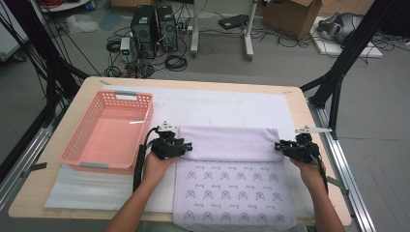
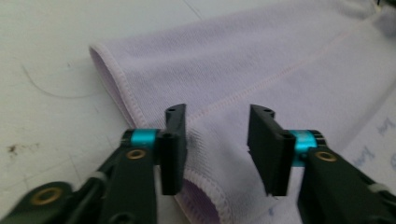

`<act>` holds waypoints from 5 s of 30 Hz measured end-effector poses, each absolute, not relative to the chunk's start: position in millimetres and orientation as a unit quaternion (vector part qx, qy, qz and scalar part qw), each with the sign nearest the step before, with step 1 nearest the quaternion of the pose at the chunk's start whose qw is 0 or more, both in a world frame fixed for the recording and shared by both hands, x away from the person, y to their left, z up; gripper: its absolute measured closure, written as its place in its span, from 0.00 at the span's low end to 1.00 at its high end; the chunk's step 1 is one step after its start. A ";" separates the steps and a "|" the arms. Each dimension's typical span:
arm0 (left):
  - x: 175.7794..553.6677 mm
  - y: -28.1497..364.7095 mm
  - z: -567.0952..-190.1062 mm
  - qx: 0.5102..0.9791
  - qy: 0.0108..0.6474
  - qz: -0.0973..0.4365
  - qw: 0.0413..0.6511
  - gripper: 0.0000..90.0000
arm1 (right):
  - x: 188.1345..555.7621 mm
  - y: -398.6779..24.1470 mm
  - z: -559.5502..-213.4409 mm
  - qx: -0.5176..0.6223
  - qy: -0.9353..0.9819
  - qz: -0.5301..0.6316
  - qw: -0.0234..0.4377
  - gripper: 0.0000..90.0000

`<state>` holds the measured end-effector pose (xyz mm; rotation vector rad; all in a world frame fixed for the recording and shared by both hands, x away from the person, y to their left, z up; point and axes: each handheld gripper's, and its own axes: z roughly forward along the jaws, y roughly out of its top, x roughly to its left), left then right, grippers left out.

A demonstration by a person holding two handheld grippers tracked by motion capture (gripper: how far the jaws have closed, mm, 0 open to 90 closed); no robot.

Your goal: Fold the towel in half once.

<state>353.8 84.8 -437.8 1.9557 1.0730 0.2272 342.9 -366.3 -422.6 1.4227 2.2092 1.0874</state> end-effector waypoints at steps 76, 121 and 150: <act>174.3 115.7 -426.3 0.713 0.392 0.102 0.573 0.53 | 136.0 -376.5 -423.4 0.455 0.747 0.457 0.161 0.73; 284.5 115.5 -440.0 0.722 0.429 0.117 0.530 0.47 | 241.1 -384.9 -447.7 0.483 0.744 0.413 0.208 0.53; 300.4 73.7 -452.1 0.775 0.444 0.157 0.421 0.94 | 265.1 -359.3 -445.5 0.497 0.770 0.362 0.170 0.94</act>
